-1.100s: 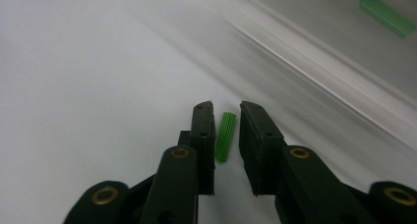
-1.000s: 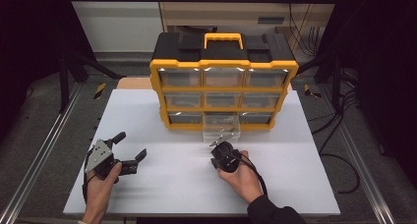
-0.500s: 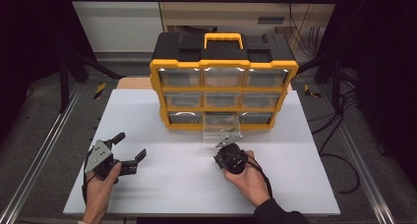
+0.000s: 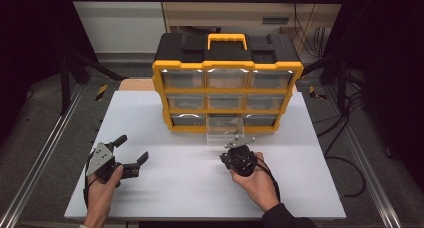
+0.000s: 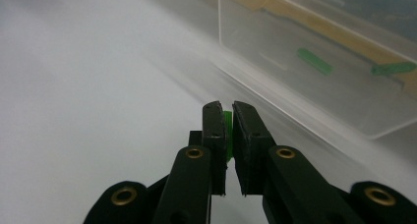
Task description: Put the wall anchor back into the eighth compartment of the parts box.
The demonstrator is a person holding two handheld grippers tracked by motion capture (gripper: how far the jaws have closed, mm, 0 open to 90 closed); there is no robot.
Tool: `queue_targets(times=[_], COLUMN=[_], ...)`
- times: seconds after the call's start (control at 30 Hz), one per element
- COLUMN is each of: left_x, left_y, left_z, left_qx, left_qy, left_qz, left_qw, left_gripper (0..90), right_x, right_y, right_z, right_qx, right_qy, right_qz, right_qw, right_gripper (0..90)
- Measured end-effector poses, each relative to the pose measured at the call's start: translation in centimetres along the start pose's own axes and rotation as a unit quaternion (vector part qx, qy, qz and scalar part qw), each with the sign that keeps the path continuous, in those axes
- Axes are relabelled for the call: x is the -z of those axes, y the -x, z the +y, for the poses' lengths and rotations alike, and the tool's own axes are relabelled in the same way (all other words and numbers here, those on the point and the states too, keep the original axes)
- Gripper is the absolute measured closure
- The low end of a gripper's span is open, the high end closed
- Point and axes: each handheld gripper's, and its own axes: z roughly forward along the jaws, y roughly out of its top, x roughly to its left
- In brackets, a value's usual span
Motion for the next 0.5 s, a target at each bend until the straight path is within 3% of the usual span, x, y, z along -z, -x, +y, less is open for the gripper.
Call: queue_targets(times=[0.03, 0.13, 0.2, 0.5], left_x=[0.0, 0.0, 0.0, 0.0], left_y=[0.0, -0.1, -0.1, 0.0], left_z=[0.0, 0.0, 0.0, -0.1], left_qx=[0.0, 0.001, 0.002, 0.001], left_qy=[0.001, 0.001, 0.0, 0.0], left_qz=[0.0, 0.0, 0.0, -0.001], left_qw=[1.0, 1.0, 1.0, 1.0], left_gripper=[1.1, 1.1, 1.1, 1.0], right_x=[0.1, 0.2, 0.4, 1.2], right_y=[-0.1, -0.3, -0.6, -0.3], right_z=[0.2, 0.7, 0.9, 0.6], right_qx=[-0.008, 0.004, -0.007, 0.004], right_qy=[0.003, 0.01, 0.013, 0.035], right_qz=[0.002, -0.001, 0.0, -0.001], right_qw=[1.0, 0.9999, 0.9999, 0.9994], right_gripper=[84.2, 84.2, 84.2, 84.2])
